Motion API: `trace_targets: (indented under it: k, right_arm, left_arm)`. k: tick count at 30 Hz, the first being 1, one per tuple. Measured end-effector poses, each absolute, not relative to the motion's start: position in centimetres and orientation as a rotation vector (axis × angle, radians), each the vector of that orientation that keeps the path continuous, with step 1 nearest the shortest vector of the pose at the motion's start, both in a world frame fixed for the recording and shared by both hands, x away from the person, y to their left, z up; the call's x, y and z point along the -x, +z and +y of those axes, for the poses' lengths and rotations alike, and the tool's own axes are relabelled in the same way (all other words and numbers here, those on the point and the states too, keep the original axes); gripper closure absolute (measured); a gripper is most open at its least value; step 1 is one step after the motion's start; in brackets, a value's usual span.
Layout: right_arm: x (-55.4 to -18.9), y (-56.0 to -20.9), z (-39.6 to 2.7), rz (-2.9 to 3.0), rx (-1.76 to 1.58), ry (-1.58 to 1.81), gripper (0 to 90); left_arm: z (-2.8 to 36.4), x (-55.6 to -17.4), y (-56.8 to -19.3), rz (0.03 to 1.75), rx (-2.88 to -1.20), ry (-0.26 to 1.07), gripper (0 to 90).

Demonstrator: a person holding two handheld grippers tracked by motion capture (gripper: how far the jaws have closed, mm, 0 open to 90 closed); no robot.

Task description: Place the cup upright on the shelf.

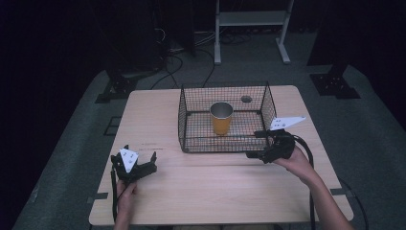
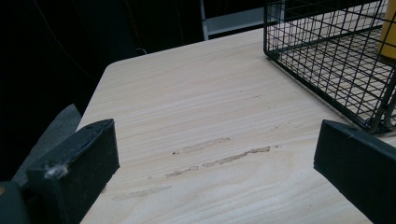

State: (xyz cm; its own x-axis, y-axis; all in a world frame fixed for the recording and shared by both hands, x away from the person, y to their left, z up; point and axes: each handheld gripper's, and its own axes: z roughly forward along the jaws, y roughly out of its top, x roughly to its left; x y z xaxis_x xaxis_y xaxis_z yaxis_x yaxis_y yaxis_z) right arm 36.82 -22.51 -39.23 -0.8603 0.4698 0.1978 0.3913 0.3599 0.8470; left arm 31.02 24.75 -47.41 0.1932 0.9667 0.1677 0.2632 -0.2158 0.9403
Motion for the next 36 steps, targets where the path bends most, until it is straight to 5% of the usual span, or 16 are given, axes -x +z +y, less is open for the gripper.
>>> trace_targets:
  k: [36]
  right_arm:
    - [-34.4,-41.9,-25.2,2.483,-0.887,1.553,2.9]
  left_arm:
    - [24.7,-31.0,-47.4,1.186,-1.644,1.073,0.0]
